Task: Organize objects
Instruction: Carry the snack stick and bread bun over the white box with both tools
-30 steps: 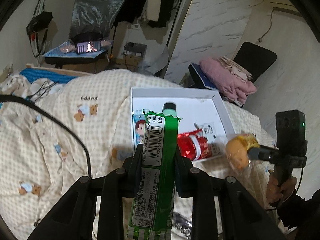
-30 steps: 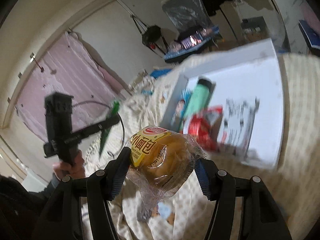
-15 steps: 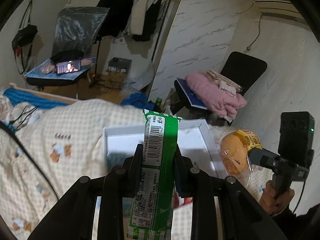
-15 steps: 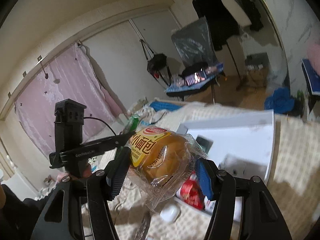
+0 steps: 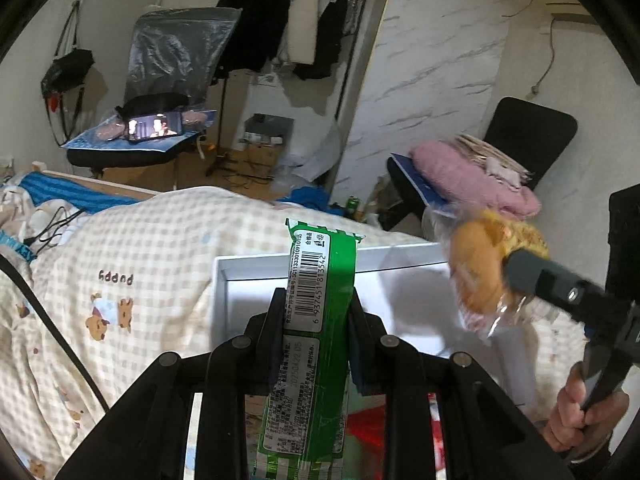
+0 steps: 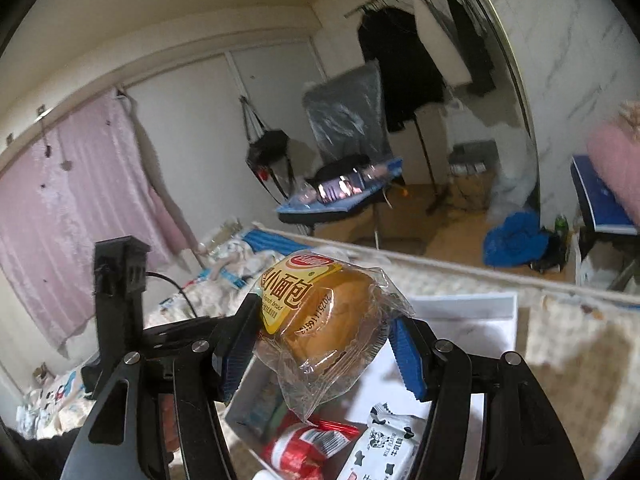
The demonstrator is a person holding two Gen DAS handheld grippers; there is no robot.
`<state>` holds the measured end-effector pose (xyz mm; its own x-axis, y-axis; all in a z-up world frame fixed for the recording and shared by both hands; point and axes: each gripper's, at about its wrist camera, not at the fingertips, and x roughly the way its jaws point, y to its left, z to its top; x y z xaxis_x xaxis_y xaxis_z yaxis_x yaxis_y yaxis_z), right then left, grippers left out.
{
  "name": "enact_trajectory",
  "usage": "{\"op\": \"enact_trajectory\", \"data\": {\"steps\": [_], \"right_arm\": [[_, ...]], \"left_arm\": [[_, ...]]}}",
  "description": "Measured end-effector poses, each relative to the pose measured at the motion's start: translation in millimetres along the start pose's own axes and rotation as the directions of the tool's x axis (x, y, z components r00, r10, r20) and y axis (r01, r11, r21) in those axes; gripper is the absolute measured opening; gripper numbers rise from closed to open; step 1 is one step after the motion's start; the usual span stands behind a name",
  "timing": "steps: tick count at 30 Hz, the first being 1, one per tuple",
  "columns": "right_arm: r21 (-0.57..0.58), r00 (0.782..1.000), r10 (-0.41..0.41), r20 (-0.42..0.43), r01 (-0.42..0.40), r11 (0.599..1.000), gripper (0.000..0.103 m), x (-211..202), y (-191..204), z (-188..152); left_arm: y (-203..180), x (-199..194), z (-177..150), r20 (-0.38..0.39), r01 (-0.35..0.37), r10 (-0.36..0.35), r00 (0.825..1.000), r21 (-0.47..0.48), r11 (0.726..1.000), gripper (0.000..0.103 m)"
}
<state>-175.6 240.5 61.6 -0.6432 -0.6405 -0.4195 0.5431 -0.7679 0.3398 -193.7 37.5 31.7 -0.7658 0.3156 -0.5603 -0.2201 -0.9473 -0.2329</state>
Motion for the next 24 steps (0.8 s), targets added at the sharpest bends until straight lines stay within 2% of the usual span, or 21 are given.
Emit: {"op": "enact_trajectory", "data": {"steps": [4, 7, 12, 24], "right_arm": [[-0.025, 0.995, -0.089, -0.041, 0.088, 0.996, 0.063, 15.2, -0.8, -12.5], [-0.036, 0.991, -0.124, -0.059, 0.122, 0.992, 0.063, 18.7, -4.7, -19.2], [-0.011, 0.988, -0.125, -0.087, 0.124, 0.992, 0.063, 23.5, -11.1, -24.9], [-0.041, 0.978, -0.168, -0.125, 0.164, 0.986, 0.064, 37.2, -7.6, -32.4]], "left_arm": [[13.5, 9.1, -11.4, 0.009, 0.008, -0.008, 1.000, -0.045, 0.999, 0.029], [17.2, 15.8, -17.6, -0.003, 0.006, -0.007, 1.000, -0.061, 0.998, 0.029], [17.2, 21.1, -22.6, -0.006, 0.009, -0.010, 1.000, -0.062, 0.998, 0.029], [18.1, 31.7, -34.1, -0.044, -0.027, 0.024, 0.999, -0.061, 0.998, 0.029]]}}
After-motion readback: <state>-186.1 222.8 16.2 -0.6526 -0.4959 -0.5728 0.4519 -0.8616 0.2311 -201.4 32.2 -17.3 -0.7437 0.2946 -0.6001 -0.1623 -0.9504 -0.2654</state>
